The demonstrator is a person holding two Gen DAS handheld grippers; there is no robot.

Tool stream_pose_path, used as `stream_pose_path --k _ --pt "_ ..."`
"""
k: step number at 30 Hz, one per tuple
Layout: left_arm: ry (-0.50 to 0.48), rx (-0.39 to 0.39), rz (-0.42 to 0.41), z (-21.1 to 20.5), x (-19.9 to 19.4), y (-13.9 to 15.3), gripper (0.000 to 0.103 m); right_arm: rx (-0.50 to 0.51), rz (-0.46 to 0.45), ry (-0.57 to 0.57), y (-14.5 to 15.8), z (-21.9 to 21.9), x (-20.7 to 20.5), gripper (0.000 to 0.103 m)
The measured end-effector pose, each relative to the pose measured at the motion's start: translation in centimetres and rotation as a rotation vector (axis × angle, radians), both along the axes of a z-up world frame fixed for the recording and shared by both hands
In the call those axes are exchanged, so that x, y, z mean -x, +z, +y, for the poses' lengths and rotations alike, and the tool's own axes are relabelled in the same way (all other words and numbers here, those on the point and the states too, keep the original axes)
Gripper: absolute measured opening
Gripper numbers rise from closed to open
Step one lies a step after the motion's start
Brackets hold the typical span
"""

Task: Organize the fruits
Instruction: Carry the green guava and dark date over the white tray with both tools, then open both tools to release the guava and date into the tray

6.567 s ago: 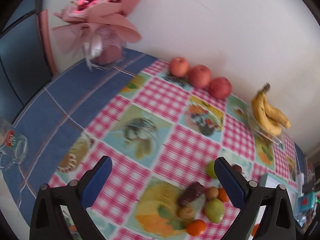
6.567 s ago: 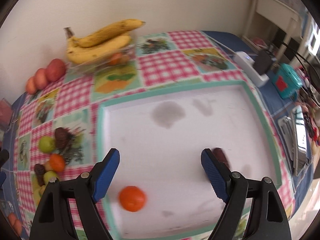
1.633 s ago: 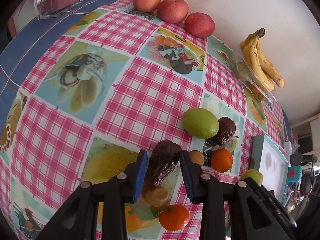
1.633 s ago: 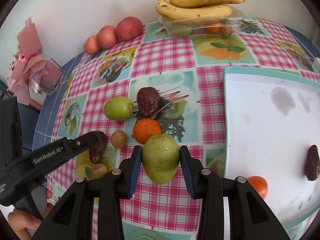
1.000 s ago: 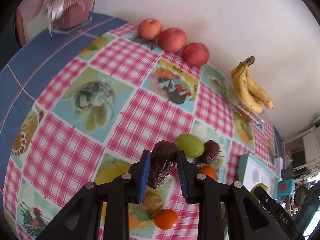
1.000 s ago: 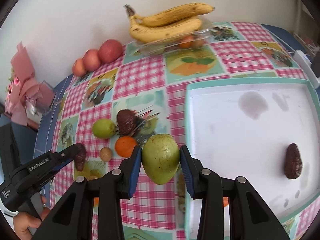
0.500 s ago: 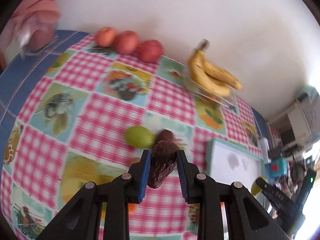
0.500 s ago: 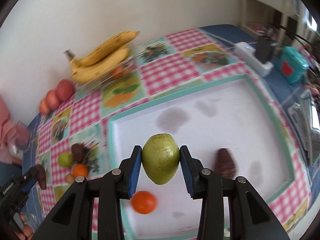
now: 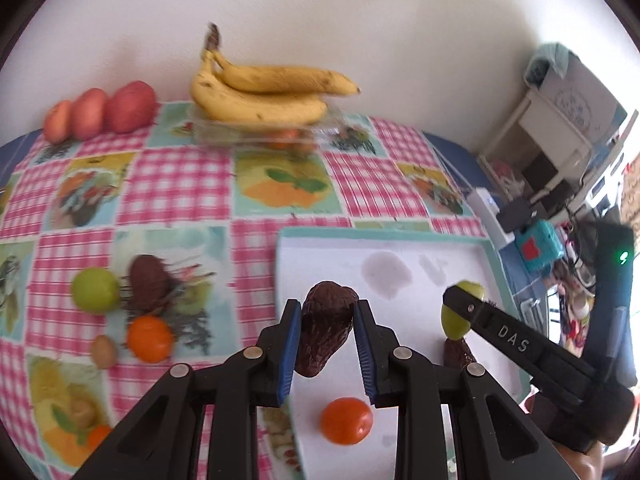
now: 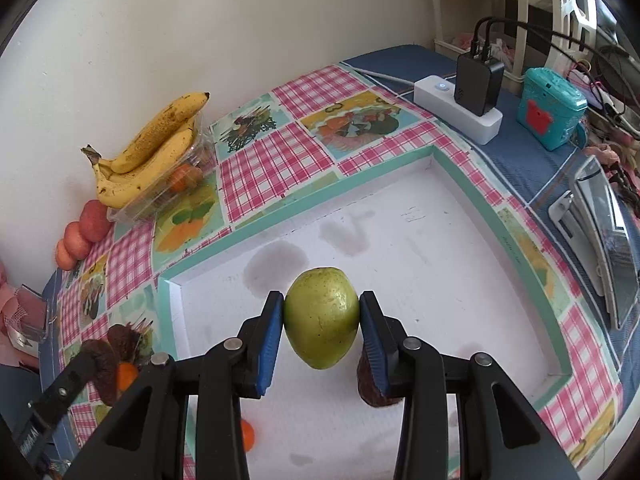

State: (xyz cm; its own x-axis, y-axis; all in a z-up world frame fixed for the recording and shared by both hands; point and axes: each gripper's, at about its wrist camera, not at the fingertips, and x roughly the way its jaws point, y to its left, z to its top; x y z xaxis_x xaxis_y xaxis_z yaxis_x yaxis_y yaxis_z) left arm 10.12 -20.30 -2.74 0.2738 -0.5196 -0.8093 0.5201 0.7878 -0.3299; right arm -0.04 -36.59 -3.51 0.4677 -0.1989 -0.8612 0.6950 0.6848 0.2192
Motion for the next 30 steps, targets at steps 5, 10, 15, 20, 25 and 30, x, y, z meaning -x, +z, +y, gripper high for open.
stream_pose_path --k 5,10,15,20,25,30 --pt "-0.027 -0.003 0.03 -1.6 -0.6 -1.9 0.029 0.015 0.013 0.008 -0.7 -0.5 -0.8 0.04" --pt "-0.038 -0.016 0.046 -2.4 -1.2 -3.3 0.029 0.014 0.026 -0.009 -1.6 -1.8 -1.3 0.04" --pt "-0.036 -0.028 0.055 -2.9 -1.7 -4.3 0.029 0.013 0.051 -0.01 -2.7 -2.3 -1.9 0.04" --pt "-0.037 -0.036 0.06 -2.9 -1.7 -4.6 0.029 0.011 0.061 -0.012 -3.3 -2.6 -2.3 0.04" --pt "-0.027 -0.043 0.07 -2.7 -1.8 -4.5 0.031 0.013 0.063 -0.01 -3.3 -2.5 -2.4 0.04" --pt "-0.019 -0.04 0.092 -2.1 -1.7 -4.1 0.043 0.013 0.062 -0.01 -3.3 -2.4 -2.3 0.041"
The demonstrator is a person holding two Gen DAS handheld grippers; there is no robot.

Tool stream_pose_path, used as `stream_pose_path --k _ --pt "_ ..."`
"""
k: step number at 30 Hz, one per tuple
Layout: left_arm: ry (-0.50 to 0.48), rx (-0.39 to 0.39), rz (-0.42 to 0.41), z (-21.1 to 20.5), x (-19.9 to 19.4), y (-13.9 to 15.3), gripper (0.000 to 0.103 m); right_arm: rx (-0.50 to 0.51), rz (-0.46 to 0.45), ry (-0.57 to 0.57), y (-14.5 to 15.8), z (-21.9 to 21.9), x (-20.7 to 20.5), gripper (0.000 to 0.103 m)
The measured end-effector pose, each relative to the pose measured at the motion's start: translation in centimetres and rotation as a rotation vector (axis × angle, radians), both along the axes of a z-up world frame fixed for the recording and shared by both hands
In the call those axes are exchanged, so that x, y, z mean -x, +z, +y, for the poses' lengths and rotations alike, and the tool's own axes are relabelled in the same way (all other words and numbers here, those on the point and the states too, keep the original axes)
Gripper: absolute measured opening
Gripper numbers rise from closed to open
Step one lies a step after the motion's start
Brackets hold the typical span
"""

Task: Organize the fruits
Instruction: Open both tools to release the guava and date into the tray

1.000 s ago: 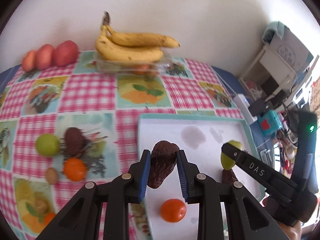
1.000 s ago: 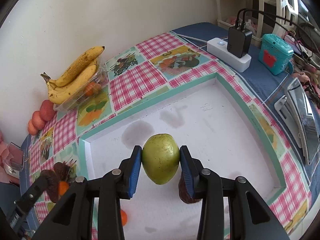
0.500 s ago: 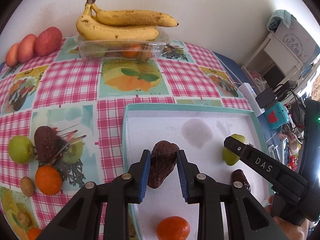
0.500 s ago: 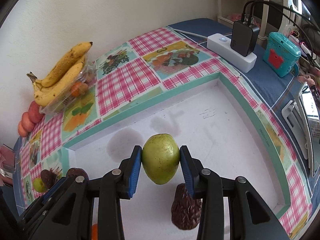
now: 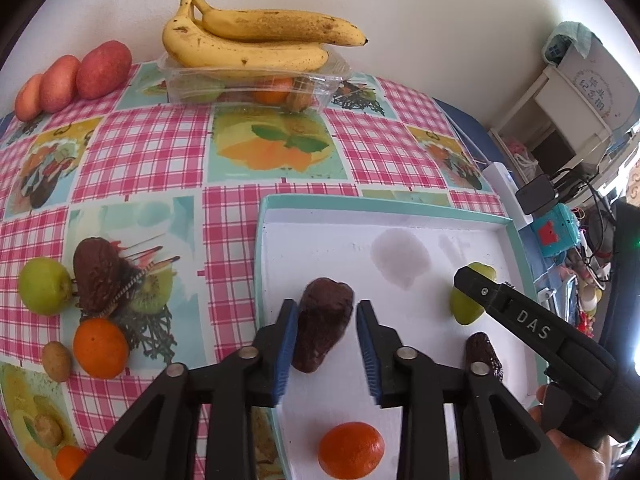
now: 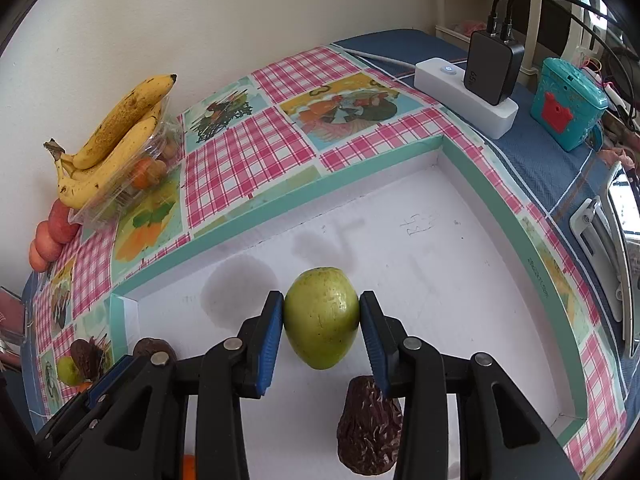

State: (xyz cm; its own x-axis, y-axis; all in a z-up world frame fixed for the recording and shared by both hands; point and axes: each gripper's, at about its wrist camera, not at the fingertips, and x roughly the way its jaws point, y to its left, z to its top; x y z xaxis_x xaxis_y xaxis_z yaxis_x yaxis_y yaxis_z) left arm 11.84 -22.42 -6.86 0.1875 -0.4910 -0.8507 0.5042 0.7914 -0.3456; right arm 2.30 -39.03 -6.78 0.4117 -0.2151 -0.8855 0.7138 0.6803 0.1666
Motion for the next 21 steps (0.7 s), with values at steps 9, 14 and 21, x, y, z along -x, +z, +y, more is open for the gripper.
stream_pose_path --k 9,14,21 --pt "0.057 0.047 0.031 2.2 0.1 1.8 0.067 0.0 -0.012 -0.019 0.4 -0.2 0.5 0.051" --pt "0.157 0.02 0.025 5.1 -0.2 2.5 0.081 0.002 -0.021 -0.025 1.0 0.1 1.0 0.059" --pt "0.345 -0.169 -0.054 10.4 -0.4 2.1 0.1 0.013 -0.032 0.004 2.2 1.9 1.8 0.083"
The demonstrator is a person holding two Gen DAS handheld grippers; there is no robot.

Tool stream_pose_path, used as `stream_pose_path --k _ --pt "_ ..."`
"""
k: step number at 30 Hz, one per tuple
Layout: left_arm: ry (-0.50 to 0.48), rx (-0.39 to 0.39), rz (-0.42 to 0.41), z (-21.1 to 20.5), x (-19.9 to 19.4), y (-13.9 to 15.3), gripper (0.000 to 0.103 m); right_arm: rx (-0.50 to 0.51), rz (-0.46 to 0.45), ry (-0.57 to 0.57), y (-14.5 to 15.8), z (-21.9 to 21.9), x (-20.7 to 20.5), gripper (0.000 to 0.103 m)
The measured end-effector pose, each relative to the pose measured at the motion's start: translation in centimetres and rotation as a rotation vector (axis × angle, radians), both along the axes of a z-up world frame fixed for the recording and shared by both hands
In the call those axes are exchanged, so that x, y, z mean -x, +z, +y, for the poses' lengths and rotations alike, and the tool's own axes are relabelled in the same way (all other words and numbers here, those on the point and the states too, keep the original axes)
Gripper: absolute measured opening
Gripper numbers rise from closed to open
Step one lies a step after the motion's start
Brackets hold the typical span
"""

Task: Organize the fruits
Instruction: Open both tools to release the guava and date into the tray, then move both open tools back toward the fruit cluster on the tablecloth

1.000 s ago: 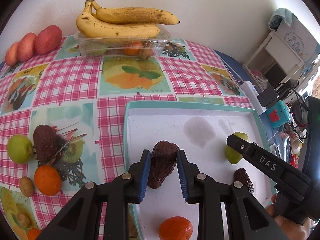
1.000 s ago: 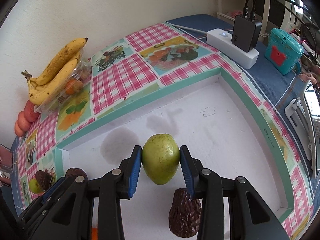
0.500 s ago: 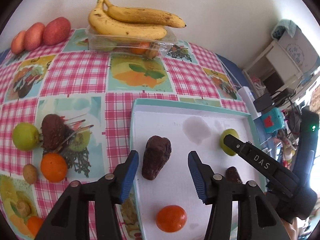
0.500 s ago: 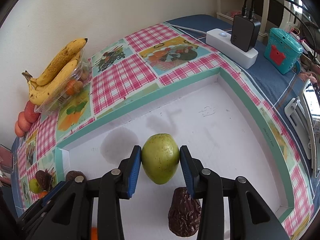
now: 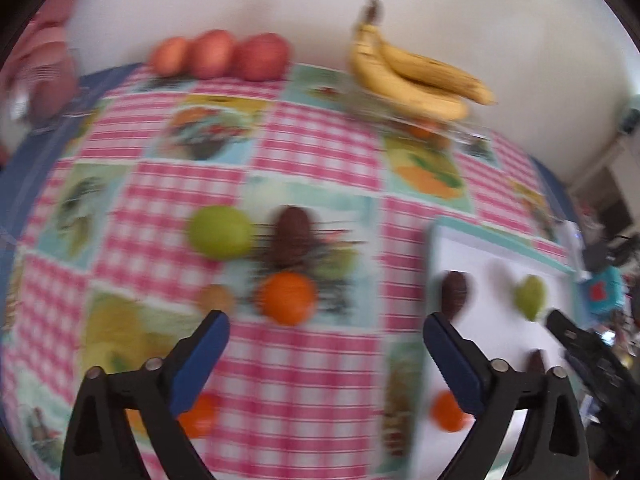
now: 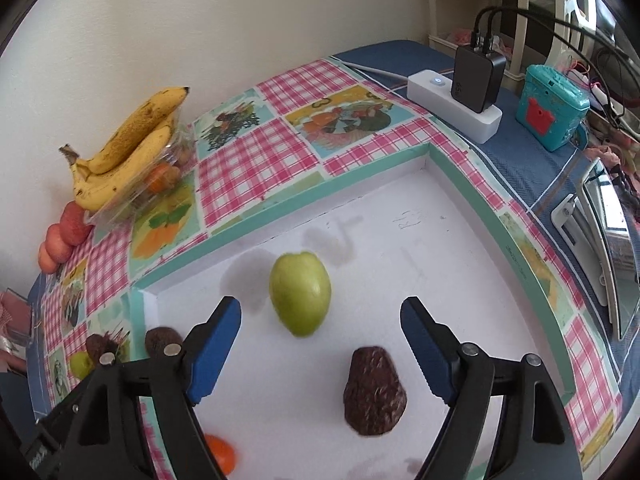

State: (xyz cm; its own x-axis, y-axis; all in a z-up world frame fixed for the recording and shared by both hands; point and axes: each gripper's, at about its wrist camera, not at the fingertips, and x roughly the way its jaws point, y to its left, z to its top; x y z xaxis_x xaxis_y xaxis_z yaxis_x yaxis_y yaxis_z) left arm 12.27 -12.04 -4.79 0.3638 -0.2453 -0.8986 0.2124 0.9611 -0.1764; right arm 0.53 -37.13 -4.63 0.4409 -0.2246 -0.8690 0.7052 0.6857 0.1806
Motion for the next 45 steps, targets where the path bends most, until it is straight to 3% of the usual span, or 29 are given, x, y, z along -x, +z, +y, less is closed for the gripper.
stream_pose_path --k 6,16,20,27,36,45 --pt "0.11 -0.118 -0.049 4.2 0.7 0.2 0.103 0.015 -0.005 0.062 0.8 3.1 0.4 0.083" --pt "0.244 -0.151 -0.1 9.5 1.7 1.8 0.103 0.056 -0.008 0.203 1.8 9.0 0.4 0.083" --pt "0.296 -0.17 -0.123 11.3 1.8 2.3 0.103 0.015 -0.03 0.252 1.7 11.0 0.4 0.083" --pt "0.405 -0.153 -0.147 15.3 1.7 3.0 0.103 0.03 -0.002 0.32 1.7 14.9 -0.1 0.083" --pt "0.414 -0.132 -0.145 17.7 0.6 3.0 0.103 0.061 -0.027 0.387 1.8 18.3 -1.6 0.083" --pt "0.333 -0.187 -0.166 19.0 -0.5 3.4 0.103 -0.019 -0.031 0.549 0.7 21.9 -4.0 0.083"
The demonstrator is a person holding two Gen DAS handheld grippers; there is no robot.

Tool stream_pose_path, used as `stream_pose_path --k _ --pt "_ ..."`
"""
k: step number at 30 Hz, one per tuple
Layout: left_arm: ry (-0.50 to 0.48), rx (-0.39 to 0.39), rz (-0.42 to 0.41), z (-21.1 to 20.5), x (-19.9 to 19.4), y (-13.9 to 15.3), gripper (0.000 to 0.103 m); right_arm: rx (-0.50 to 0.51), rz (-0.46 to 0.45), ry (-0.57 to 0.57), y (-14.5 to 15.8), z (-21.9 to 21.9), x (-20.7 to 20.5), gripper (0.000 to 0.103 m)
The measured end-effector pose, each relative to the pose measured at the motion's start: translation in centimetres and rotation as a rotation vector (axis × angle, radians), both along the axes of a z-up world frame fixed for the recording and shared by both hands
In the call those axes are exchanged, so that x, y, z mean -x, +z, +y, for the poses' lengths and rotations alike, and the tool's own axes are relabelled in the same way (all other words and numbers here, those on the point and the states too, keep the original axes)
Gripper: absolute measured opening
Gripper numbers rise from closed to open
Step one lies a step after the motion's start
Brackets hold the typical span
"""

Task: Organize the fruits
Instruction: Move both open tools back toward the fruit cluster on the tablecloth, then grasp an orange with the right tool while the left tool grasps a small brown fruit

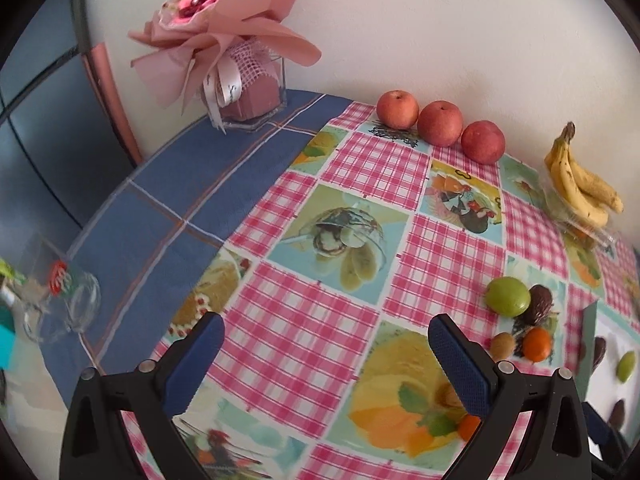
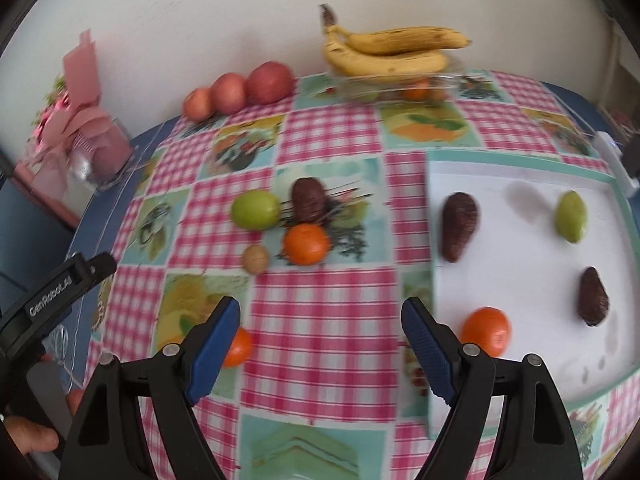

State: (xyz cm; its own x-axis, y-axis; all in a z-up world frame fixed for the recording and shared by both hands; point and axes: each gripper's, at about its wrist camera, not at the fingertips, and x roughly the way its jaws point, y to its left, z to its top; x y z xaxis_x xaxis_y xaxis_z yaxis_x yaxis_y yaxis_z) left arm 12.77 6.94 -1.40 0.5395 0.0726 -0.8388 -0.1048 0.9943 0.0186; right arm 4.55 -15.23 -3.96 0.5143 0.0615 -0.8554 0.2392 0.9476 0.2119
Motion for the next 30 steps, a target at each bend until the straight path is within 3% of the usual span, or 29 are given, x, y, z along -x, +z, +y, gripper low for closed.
stream_pose_path --k 3,11,20,22,24,26,30 --pt "-0.022 -0.035 0.009 0.0 -0.1 0.0 0.103 -0.029 0.013 0.031 -0.5 0.8 -0.5 0.083" --pt "-0.037 -0.038 0.035 0.4 -0.4 -0.4 0.103 -0.067 0.045 0.133 -1.6 3.5 -1.3 0.083" --pt "0.004 0.033 0.099 2.3 -0.8 -1.9 0.103 -0.052 0.095 0.206 -3.3 5.6 -2.0 0.083" --pt "0.001 0.041 0.103 2.3 -0.8 -2.0 0.103 -0.047 0.095 0.226 -3.3 6.2 -2.1 0.079" --pt "-0.011 0.047 0.102 2.0 -0.8 -2.0 0.103 -0.039 0.099 0.254 -3.4 6.8 -2.2 0.066" --pt "-0.02 0.05 0.102 1.9 -0.8 -2.0 0.103 -0.027 0.108 0.275 -3.7 7.4 -2.2 0.059" --pt "-0.035 0.052 0.104 1.5 -0.8 -1.9 0.103 -0.011 0.127 0.287 -4.2 7.7 -2.3 0.051"
